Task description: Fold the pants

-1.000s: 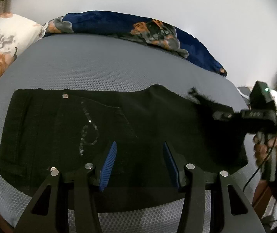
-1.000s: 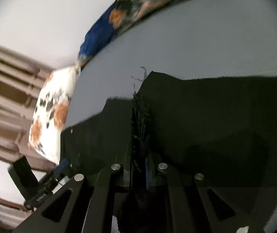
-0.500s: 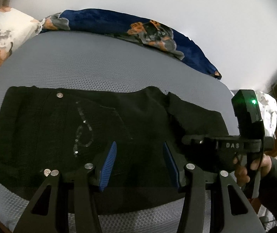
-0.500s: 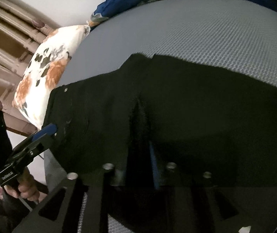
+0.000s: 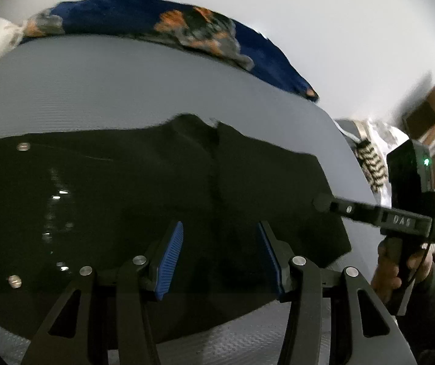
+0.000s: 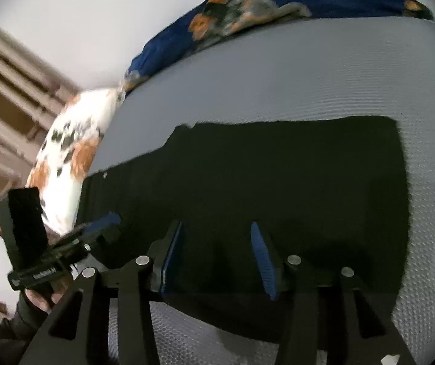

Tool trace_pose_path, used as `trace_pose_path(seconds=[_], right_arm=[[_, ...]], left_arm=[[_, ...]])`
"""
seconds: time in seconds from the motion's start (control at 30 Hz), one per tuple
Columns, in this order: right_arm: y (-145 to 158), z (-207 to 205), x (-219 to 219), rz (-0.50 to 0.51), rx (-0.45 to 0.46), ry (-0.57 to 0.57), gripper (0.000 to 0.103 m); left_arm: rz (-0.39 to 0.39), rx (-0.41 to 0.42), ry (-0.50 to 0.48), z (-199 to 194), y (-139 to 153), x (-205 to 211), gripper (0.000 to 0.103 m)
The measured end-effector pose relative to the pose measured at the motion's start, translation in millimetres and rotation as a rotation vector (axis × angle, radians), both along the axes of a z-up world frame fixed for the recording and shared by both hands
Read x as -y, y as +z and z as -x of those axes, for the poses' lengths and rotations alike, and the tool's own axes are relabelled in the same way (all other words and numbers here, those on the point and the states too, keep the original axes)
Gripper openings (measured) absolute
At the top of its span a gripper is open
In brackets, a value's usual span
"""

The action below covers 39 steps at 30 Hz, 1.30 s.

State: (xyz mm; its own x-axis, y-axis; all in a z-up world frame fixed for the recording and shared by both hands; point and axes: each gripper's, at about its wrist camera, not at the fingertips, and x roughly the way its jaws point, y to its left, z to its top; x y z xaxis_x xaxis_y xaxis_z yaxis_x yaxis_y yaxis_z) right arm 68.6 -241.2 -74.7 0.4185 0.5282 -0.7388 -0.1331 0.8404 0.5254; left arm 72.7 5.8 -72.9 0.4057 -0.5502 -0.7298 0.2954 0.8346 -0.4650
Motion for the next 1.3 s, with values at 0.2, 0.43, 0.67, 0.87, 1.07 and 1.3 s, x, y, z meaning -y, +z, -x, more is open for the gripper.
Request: trace_pose_path(seconds=[0.2,0.43,0.67,0.87,1.07,1.3], right_arm=[[-0.1,6.0,23.6,-0.036,0.006,-0.101,0.047],[-0.4,5.8,38.3,-0.054,0.012,-0.145,0.047],[-2.3,8.7,54.5,-0.075,0.014,-0.195,0.048],[-6.4,9.6,62.5,-0.097,0.005,-0.221,0.050],[-14.2,8.6,60.8,-0.087,-0.017,-0.221,0.050],[-9.5,7.3,55.8,0.021,-0.006,-0.214,0.051]], left_arm=[[0.090,-0.167,-0.047,-13.0,-19.2,11.3,0.050],[0.187,-0.342,-0.011,-28.2,-42.5,4.2,0.050],[0.311,-0.480,-0.039,-30.8,-63.0,13.1,0.049],[0.374,-0.548,-0.027,-30.5,-70.7,18.1,0.032],[0.324,-0.521,-0.011,-32.4,-67.0,34.5,0.012],[0.188,-0.333,-0.051,-18.2,-27.9,42.3,0.008]])
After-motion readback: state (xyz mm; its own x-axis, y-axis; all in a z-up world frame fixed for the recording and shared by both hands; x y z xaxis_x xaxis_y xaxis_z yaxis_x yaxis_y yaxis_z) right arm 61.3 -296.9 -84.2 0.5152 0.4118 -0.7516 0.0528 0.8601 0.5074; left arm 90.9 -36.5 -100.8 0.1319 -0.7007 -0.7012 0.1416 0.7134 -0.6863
